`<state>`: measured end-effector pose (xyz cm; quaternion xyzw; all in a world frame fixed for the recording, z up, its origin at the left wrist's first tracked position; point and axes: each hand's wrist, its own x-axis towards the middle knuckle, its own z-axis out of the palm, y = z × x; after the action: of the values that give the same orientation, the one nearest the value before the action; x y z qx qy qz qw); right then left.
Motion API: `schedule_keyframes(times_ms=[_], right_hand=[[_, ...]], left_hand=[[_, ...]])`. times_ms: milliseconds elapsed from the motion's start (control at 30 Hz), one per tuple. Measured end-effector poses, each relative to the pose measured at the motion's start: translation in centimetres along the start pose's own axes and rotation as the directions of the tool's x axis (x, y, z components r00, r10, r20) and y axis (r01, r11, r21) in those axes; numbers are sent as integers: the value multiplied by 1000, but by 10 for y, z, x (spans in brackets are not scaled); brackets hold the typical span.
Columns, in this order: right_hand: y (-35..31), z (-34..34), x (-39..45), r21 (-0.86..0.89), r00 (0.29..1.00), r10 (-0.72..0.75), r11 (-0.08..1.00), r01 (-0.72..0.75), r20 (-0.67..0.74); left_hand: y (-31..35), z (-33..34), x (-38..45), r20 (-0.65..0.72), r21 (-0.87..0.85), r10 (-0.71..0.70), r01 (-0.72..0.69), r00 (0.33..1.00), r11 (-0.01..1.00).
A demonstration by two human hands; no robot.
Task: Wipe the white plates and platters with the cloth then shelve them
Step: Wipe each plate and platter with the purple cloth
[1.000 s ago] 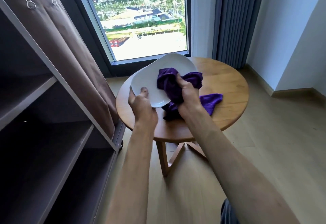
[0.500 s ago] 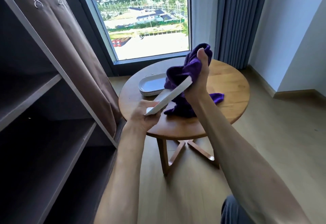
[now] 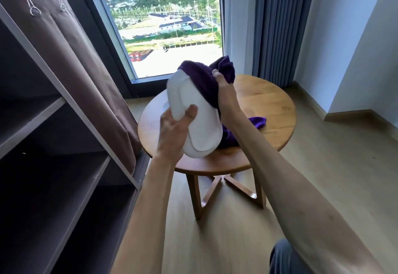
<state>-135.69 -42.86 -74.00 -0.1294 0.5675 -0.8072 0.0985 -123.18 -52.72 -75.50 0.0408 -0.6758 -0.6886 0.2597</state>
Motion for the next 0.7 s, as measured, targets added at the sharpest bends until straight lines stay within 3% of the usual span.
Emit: schedule_keyframes(times_ms=[133, 233, 400, 500, 567, 700], right_hand=[[20, -8, -7, -175, 990, -88, 979, 106, 106], [40, -8, -23, -228, 986, -72, 968, 106, 152], [48, 1, -48, -231, 991, -62, 969, 88, 121], [54, 10, -65, -280, 947, -251, 912, 301, 203], [58, 14, -76, -320, 913, -301, 867, 382, 274], [54, 18, -76, -281, 892, -276, 879, 385, 358]], left_hand=[[-1, 4, 7, -238, -288, -114, 42, 964, 957], [3, 2, 18, -308, -478, -245, 73, 919, 875], [2, 5, 23, -186, -656, -326, 130, 927, 743], [4, 10, 26, -125, -670, -366, 194, 922, 716], [3, 13, 25, -97, -649, -381, 232, 919, 725], [-7, 5, 21, -57, -593, -330, 234, 942, 770]])
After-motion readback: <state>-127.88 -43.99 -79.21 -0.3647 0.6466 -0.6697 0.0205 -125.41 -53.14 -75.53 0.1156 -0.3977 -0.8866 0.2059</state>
